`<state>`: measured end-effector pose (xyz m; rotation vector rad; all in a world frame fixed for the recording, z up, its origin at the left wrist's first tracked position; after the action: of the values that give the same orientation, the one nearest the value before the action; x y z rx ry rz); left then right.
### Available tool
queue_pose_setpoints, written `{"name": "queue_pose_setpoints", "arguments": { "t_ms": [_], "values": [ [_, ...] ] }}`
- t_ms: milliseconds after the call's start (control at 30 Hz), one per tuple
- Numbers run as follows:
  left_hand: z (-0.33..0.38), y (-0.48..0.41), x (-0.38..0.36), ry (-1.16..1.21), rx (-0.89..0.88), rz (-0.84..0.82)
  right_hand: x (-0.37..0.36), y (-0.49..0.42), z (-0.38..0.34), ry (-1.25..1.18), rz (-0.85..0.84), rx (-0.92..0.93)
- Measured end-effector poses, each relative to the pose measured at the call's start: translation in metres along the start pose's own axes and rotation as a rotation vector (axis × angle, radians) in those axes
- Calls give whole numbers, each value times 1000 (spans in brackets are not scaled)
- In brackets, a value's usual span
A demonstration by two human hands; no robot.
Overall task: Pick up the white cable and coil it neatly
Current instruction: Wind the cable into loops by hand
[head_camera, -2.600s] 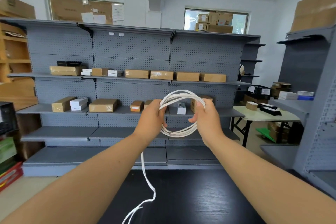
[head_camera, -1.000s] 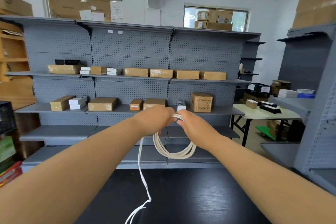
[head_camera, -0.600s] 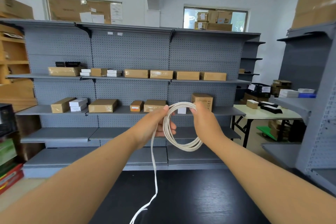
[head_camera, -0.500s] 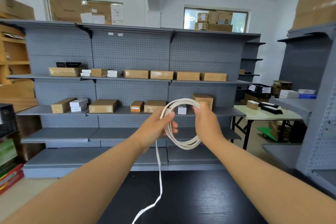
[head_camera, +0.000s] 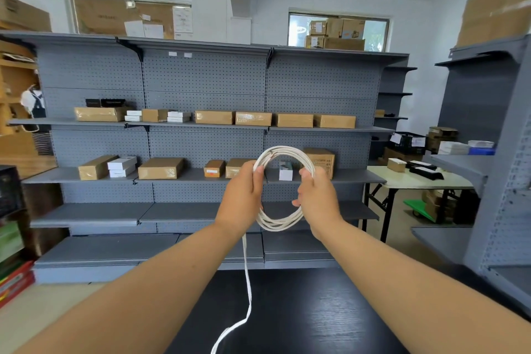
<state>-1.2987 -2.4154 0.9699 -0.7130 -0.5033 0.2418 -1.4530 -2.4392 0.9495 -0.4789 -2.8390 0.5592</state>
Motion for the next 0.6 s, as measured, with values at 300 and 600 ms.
{"name": "queue_pose_setpoints", "arguments": {
  "t_ms": [300, 600],
  "values": [
    [4, -17, 5, -368, -111, -197, -10, -1, -16, 345, -318, 226],
    [7, -7, -13, -615, -307, -536, -35, 15, -28, 646, -678, 421]
  ]
}}
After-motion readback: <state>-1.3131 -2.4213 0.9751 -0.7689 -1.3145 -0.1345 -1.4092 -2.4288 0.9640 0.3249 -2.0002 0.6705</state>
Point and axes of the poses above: each hand's wrist, its own y-axis away from the middle knuckle, its own x-axis out of the back of the hand, z = x × y, the point moved 8 cm from there along -y, towards the middle knuckle, and after that the axes turned 1 degree about z, right-handed, at the moved point
